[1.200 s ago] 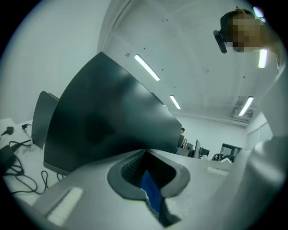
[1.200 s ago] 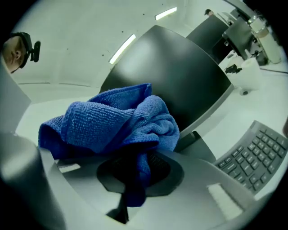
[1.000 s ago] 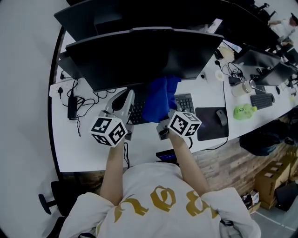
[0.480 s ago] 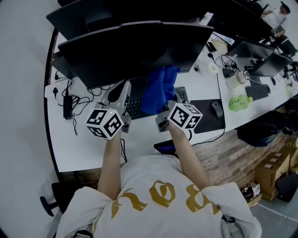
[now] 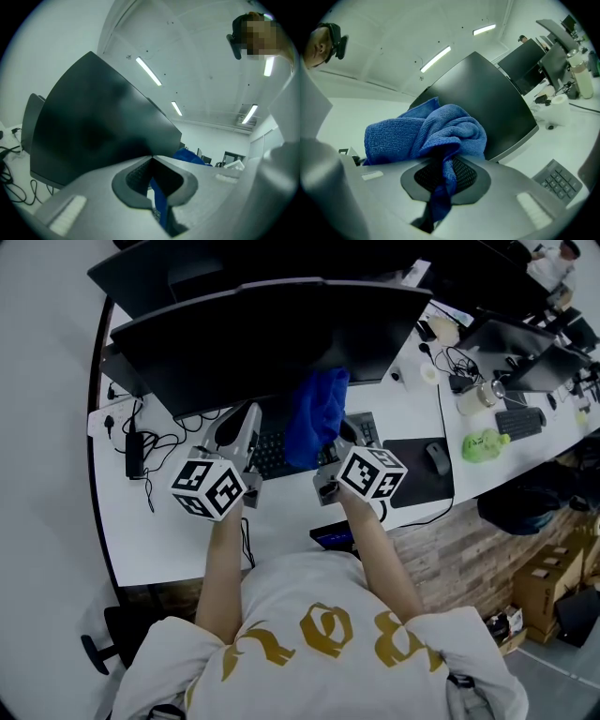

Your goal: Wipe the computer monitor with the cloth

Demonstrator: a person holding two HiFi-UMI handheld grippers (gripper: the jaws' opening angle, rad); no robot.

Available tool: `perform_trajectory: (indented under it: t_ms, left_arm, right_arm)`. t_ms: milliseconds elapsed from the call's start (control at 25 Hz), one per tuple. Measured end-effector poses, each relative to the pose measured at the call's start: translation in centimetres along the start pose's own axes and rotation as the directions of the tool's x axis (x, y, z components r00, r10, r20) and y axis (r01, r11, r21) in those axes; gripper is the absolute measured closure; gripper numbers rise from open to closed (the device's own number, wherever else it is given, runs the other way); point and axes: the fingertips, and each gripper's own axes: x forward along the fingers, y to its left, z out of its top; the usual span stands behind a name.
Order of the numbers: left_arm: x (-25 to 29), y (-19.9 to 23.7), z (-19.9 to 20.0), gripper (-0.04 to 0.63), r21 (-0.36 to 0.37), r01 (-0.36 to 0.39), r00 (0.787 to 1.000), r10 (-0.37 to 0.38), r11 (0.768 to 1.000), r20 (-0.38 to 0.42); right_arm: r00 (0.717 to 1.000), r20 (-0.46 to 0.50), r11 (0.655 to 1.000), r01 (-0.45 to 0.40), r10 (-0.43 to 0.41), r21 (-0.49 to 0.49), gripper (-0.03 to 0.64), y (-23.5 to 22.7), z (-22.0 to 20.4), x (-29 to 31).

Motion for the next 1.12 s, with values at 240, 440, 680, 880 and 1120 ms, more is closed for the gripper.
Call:
perform_trajectory:
  t_ms: [240,440,680,880,1120]
  left_arm:
    - [0.2,0.0,-0.1,0.595,-0.002,-0.001,1.0,0.001,1.0,0.0]
    - [0.4,0.3,-0.2,0.595,-0.006,-0.001,1.0,0.001,1.0,-0.004]
    - [0.5,0.7,-0.4,0.595,-0.011,-0.005,1.0,0.005,1.0,-0.008]
    - [0.5,1.0,-0.3,0.595,-0.013,-0.01,1.0,0.01,1.0,-0.006]
    - [0.3,1.4,-0.5,0.595,-0.017,-0.017,1.0,0.016,1.0,-0.006]
  right_arm:
    - [1.0,-0.005,1.0,0.004,-0.004,-0.01,0.558,-0.2,0.0,0.0]
    - [1.0,-0.013,1.0,0.007,-0.008,-0.017,0.558,-0.4,-0.2,0.2]
    - [1.0,-0.007,1.0,0.011,-0.011,-0.019,0.558,-0.6,-0.1,0.4]
    - [1.0,-0.009,1.0,0.008,-0.008,-0.021,0.558,-0.6,0.0,0.6]
    - [1.0,-0.013,1.0,0.004,-0.004,-0.017,0.558,-0.6,-0.3,0.8]
